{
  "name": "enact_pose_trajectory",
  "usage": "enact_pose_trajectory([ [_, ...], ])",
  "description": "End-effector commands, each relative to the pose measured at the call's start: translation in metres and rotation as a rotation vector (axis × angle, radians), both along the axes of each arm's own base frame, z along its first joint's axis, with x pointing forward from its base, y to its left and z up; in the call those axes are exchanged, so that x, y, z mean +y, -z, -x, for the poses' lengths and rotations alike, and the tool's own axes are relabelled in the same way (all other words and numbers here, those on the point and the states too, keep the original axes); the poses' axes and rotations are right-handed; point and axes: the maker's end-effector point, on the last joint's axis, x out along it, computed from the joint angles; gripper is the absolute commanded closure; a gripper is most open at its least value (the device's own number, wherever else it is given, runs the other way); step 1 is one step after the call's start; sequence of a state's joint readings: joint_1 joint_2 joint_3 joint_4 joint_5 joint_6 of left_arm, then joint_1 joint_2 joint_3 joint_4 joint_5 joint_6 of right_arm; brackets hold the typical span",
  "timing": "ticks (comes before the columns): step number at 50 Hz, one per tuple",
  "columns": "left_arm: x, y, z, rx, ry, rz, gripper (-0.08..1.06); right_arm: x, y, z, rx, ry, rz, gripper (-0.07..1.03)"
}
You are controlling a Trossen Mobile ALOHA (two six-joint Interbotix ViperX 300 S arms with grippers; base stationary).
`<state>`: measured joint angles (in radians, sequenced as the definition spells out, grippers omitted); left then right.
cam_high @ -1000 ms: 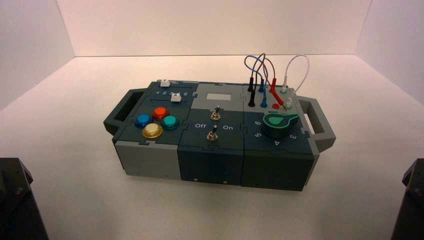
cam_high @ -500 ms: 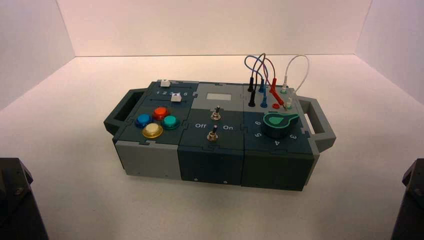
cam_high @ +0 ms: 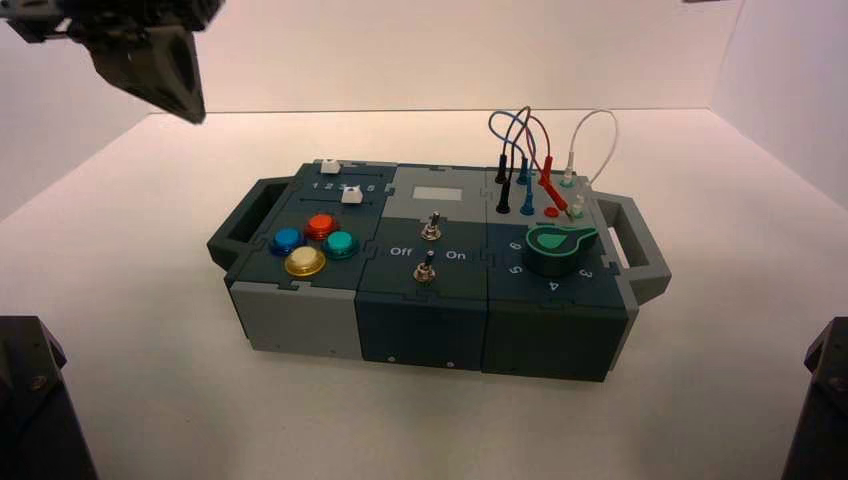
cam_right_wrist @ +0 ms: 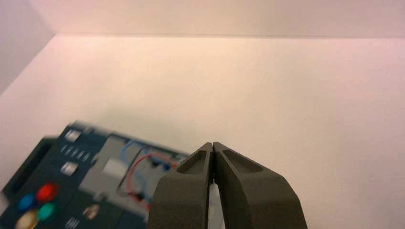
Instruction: Move the box to the left.
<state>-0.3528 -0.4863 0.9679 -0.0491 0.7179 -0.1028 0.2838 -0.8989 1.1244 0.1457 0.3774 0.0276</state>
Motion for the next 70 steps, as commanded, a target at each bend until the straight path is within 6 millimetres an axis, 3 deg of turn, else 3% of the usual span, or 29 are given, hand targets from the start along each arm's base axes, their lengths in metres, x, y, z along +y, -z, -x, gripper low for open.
enact_pose_trajectory([
  [1,-0.004,-0.005,-0.008,0.005,0.024,-0.013,1.01,0.005,-0.01,-0.002,0.01,-0.01,-0.018,0.99],
  [10,0.002,0.018,-0.002,0.091,0.041,-0.071,1.01,0.009,-0.009,0.004,0.037,-0.027,-0.028,0.99],
  [38,-0.001,0.075,-0.01,0.331,0.042,-0.155,1.01,0.008,-0.022,0.017,0.009,-0.042,-0.042,0.99],
  [54,-0.004,0.088,-0.013,0.357,0.049,-0.166,1.01,0.007,-0.032,0.023,-0.031,-0.043,-0.054,0.99],
  [70,-0.008,0.09,-0.012,0.353,0.06,-0.167,1.01,0.006,-0.029,0.025,-0.019,-0.044,-0.052,0.99],
])
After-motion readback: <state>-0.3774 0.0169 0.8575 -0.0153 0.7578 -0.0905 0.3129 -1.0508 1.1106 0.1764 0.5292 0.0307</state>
